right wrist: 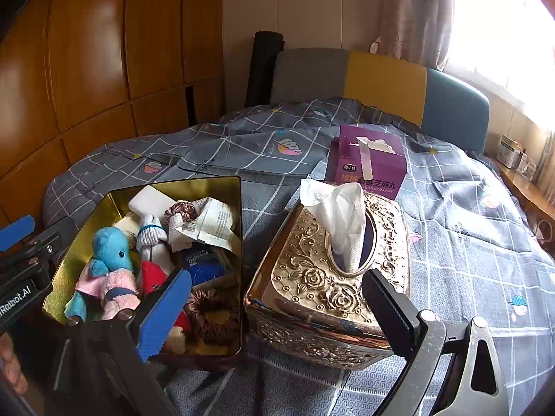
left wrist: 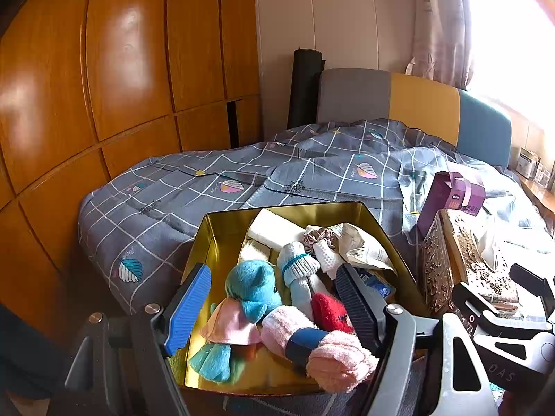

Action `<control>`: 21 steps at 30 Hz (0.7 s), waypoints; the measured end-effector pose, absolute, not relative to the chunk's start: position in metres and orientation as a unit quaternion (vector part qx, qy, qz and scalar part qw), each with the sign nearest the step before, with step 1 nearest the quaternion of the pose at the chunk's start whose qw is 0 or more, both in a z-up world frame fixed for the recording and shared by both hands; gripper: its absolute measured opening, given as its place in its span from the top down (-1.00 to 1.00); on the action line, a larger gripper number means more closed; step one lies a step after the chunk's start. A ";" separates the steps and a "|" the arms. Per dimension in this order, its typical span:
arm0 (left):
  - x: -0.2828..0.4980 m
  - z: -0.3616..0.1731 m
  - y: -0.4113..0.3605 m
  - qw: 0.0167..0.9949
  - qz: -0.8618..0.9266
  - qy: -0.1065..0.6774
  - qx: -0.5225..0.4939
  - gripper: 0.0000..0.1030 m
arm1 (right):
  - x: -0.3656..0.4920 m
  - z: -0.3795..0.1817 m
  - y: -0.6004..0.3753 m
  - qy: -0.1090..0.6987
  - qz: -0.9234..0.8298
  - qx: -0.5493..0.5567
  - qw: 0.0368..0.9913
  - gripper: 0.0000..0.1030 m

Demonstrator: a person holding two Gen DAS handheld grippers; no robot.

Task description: Organize soft objects

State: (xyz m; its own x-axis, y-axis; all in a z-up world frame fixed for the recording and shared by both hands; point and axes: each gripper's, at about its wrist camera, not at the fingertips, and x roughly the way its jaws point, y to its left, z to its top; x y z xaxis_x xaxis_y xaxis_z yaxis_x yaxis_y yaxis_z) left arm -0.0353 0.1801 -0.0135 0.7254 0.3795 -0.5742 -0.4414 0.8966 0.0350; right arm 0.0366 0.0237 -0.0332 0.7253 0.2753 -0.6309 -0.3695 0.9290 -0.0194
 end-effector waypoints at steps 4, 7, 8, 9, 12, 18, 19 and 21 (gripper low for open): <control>-0.035 -0.014 0.181 0.927 0.221 0.298 -0.053 -0.47 | 0.037 -0.033 0.024 0.328 0.174 -0.071 0.926 -0.93; -0.035 -0.014 0.181 0.927 0.220 0.298 -0.052 -0.47 | 0.036 -0.034 0.024 0.329 0.175 -0.071 0.925 -0.93; -0.035 -0.014 0.180 0.927 0.221 0.298 -0.052 -0.47 | 0.036 -0.034 0.024 0.329 0.175 -0.071 0.925 -0.93; -0.035 -0.014 0.180 0.927 0.221 0.298 -0.052 -0.47 | 0.036 -0.034 0.023 0.329 0.175 -0.071 0.925 -0.93; -0.035 -0.013 0.181 0.927 0.220 0.298 -0.052 -0.47 | 0.036 -0.035 0.023 0.330 0.175 -0.071 0.925 -0.93; -0.036 -0.013 0.180 0.928 0.219 0.296 -0.052 -0.47 | 0.036 -0.036 0.022 0.330 0.176 -0.072 0.925 -0.93; -0.036 -0.013 0.180 0.928 0.219 0.296 -0.052 -0.47 | 0.036 -0.036 0.022 0.330 0.177 -0.072 0.925 -0.93; -0.036 -0.013 0.180 0.928 0.219 0.296 -0.052 -0.47 | 0.036 -0.036 0.021 0.330 0.178 -0.073 0.924 -0.93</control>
State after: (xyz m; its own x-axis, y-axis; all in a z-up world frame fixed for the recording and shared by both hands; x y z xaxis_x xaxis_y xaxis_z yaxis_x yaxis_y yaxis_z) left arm -0.0359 0.1804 -0.0128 0.7292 0.3763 -0.5716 -0.4378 0.8985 0.0330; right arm 0.0356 0.0214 -0.0361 0.7192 0.2800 -0.6359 -0.3764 0.9263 -0.0179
